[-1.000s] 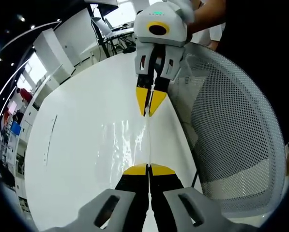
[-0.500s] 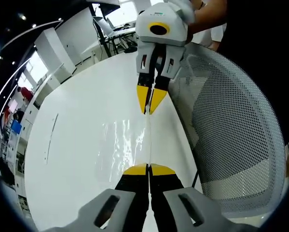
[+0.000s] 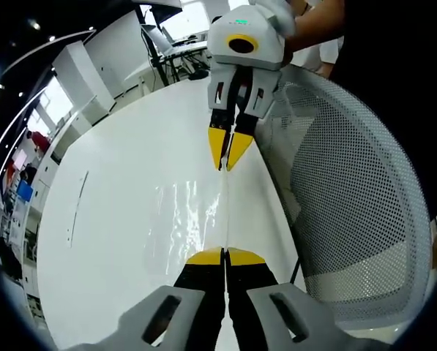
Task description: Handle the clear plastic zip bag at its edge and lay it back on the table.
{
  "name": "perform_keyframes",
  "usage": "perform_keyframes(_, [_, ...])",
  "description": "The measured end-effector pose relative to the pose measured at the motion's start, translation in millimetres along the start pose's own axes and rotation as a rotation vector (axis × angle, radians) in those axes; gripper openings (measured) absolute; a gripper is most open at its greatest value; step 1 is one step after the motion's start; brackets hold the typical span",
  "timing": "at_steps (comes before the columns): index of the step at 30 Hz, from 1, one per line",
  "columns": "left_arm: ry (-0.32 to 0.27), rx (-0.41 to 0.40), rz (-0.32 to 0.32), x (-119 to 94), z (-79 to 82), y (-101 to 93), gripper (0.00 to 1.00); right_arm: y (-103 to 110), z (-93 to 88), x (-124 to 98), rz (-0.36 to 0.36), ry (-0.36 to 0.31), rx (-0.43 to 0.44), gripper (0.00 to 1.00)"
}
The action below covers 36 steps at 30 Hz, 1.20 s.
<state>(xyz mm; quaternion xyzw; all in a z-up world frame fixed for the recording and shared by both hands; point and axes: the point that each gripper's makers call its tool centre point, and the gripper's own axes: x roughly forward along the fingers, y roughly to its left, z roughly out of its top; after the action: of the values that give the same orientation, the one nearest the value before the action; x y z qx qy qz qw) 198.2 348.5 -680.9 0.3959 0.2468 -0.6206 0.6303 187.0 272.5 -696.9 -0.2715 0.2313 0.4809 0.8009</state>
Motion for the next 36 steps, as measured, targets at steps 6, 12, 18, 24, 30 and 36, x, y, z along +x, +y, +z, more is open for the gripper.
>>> perform_keyframes(6, [0.0,-0.001,0.0,-0.2,-0.7,0.8,0.0,-1.4,-0.6,-0.7,-0.003,-0.001,0.002,0.0])
perform_keyframes(12, [0.001,-0.004,0.0,-0.4,-0.5,-0.4,0.0,-0.6,-1.6,-1.1,-0.004,-0.001,0.007,0.0])
perform_keyframes(18, [0.003,-0.005,-0.003,-0.9,-1.0,-2.0,0.0,-0.3,-2.5,-0.7,-0.005,-0.001,0.009,0.0])
perform_keyframes(24, [0.004,-0.006,-0.003,-1.5,-1.8,-1.6,0.0,-0.3,-3.3,-1.9,-0.006,0.001,0.011,0.0])
perform_keyframes(30, [0.005,-0.003,-0.004,-1.2,-1.0,-1.6,0.0,-2.2,-6.2,-3.0,-0.01,0.006,0.013,0.0])
perform_keyframes(36, [0.007,-0.002,-0.007,-0.7,0.4,-2.3,0.0,-3.0,-7.7,-4.3,-0.013,0.007,0.017,0.0])
